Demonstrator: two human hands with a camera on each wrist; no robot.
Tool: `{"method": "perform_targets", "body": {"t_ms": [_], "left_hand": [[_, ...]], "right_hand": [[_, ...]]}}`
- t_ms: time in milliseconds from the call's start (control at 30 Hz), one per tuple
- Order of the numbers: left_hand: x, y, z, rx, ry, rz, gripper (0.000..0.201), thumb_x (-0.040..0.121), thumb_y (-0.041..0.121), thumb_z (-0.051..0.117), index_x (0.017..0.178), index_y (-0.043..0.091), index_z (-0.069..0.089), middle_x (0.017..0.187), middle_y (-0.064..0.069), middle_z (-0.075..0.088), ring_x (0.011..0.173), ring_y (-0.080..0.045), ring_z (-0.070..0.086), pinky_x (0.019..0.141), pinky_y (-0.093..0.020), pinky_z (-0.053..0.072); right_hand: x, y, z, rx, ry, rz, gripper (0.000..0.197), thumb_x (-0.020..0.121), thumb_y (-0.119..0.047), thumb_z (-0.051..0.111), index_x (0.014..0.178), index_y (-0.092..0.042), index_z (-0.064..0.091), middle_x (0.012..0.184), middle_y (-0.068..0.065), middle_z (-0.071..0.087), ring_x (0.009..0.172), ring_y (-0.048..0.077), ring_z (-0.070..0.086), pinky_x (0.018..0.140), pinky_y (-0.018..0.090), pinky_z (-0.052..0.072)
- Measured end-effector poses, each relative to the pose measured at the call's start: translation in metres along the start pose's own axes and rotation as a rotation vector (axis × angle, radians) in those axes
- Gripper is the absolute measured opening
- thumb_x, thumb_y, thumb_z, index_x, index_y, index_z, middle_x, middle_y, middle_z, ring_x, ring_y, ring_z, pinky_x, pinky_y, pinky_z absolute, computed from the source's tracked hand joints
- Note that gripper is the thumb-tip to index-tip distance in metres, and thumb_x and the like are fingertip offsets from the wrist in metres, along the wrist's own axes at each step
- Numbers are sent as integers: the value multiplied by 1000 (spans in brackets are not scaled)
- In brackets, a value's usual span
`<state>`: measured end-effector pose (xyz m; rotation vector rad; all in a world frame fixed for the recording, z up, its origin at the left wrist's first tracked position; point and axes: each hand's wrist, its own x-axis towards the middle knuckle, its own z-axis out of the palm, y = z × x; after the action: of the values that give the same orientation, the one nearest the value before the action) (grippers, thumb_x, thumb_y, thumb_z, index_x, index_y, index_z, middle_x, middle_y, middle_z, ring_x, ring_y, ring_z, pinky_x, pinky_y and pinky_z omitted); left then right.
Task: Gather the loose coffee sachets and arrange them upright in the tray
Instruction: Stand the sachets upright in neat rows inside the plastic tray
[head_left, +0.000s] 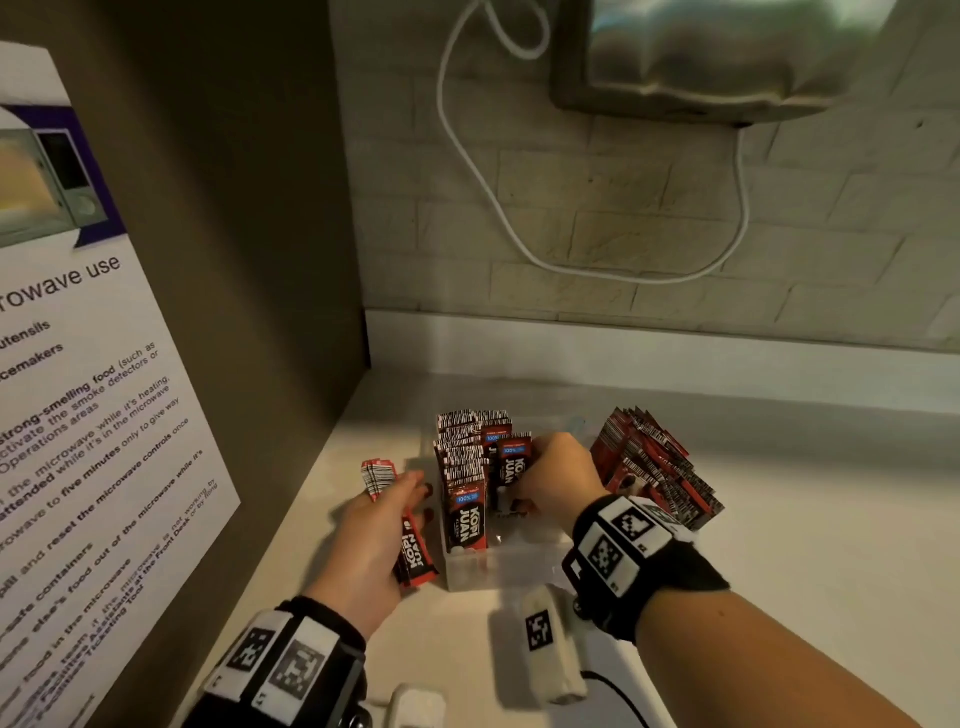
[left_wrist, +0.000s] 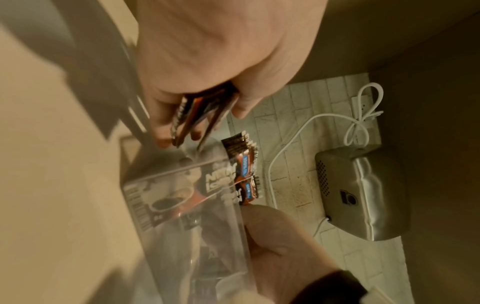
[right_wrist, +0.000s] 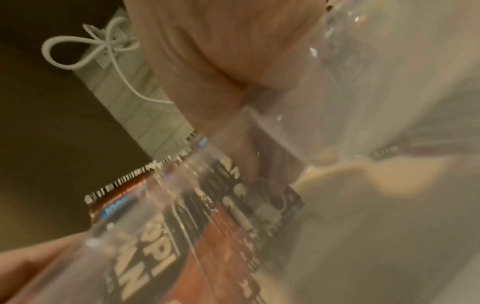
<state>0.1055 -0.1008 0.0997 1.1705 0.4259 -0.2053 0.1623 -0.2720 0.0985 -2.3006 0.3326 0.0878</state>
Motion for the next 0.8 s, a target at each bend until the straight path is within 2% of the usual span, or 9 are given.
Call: {"method": "perform_targets", "body": {"t_ms": [67,200,267,367,433,567,700,800], "left_hand": [[-2,-3,1,32,-23,-15,27,92,28,63,109,7,65,84,-14,75,66,-28,71,66,-40,57],[-7,-2,2,45,-50,-12,26,93,28,61,109,8,65,87,-15,75,74,-30,71,67,-39,56],[-8,-1,2,39,-56,-7,26,92,27,61,109,7,65,87,-15,75,73,-30,71,70,-40,56],[-9,0,2,30,-56,-9,27,92,27,61,110,7,65,86,-15,75,68,-27,71,62,-36,56],[-9,0,2,23,-57,-16,28,92,28,62,110,7,65,85,-14,75,64,-26,72,57,-33,54],[-8,0,2,20,-68,-15,26,92,27,62,109,7,65,85,-14,75,65,-25,72,56,-32,55],[-6,-2,0,41,-69,-3,26,91,29,63,107,8,66,86,-13,75,72,-27,73,60,-34,55],[-5,-2,-1,46,-51,-11,28,91,29,63,109,8,65,87,-14,75,74,-29,73,60,-35,56]], "right_hand": [[4,2,5,2,7,28,15,77,0,70,90,-8,69,89,11,72,81,26,70,75,40,60],[7,3,11,-11,53,27,18,81,-6,70,99,-9,69,96,8,71,88,24,68,76,32,57],[8,3,13,-23,62,-1,23,79,-7,71,101,-10,69,98,8,71,91,24,68,80,34,57],[7,2,14,-20,68,-41,25,77,-7,73,101,-13,69,98,7,71,91,24,68,83,38,57],[5,0,13,-62,85,-80,22,78,-9,72,100,-12,68,98,7,71,92,24,67,81,32,54],[0,-3,11,-105,90,-139,21,81,-10,68,102,-10,63,103,9,69,97,26,64,73,25,45],[-4,-5,10,-112,94,-145,21,84,-11,67,103,-10,61,107,10,67,99,25,63,77,28,48],[-7,-6,7,-114,78,-124,30,81,-13,71,107,-7,57,109,10,65,101,26,62,75,27,46]]}}
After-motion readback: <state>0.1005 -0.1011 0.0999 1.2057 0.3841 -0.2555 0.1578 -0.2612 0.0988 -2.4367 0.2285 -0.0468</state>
